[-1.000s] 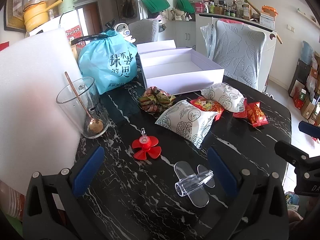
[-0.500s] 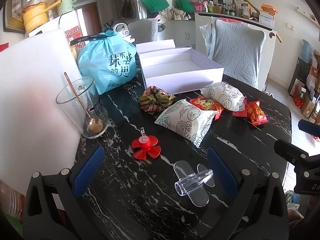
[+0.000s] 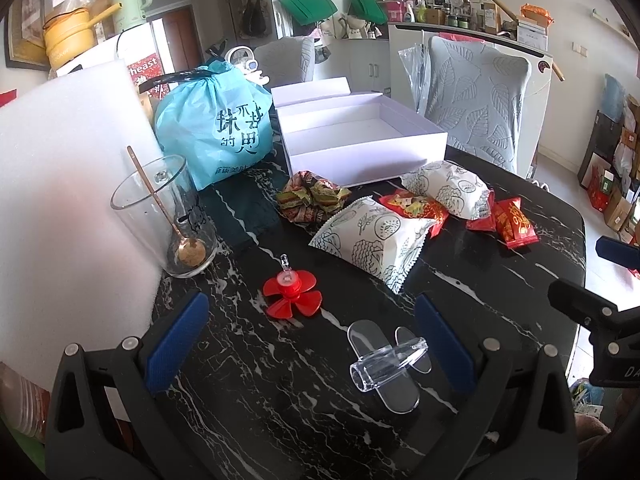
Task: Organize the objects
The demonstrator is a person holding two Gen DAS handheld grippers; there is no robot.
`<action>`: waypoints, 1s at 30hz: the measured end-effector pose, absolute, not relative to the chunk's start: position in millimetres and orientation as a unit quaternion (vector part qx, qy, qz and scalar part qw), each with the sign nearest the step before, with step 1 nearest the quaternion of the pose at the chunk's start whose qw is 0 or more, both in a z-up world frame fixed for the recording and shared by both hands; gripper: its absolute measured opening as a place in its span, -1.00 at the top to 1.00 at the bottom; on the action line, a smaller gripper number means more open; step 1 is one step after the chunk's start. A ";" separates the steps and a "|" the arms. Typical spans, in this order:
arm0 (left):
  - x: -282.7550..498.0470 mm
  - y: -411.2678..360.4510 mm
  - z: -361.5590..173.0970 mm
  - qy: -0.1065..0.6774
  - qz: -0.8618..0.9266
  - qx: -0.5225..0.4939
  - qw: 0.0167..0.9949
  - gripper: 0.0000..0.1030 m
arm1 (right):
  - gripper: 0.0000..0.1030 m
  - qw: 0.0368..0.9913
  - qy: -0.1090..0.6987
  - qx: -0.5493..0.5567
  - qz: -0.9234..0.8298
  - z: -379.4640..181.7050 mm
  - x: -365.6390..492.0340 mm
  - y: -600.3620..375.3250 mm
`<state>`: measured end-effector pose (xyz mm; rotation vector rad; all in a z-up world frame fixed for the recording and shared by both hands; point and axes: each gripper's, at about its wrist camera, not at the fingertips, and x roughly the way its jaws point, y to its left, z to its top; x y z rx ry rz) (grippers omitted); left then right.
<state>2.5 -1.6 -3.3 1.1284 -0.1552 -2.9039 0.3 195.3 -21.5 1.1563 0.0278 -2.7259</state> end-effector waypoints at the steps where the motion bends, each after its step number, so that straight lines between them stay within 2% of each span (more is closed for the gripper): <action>1: 2.7 -1.5 -2.8 -0.050 -0.932 0.360 0.012 -1.00 | -1.00 0.093 0.009 0.388 -0.917 -21.4 -0.9 195.8; 11: 0.3 8.9 8.2 -0.039 -0.934 0.356 0.015 -1.00 | -1.00 0.125 0.016 0.374 -0.919 -12.4 -16.9 194.7; 19: 2.1 10.0 21.7 -0.040 -0.931 0.358 0.057 -1.00 | -1.00 0.146 0.024 0.367 -0.918 -6.8 -26.9 196.1; 30: 14.2 15.9 10.2 0.011 -0.920 0.386 0.063 -1.00 | -1.00 0.178 0.035 0.364 -0.914 -15.3 -33.3 205.8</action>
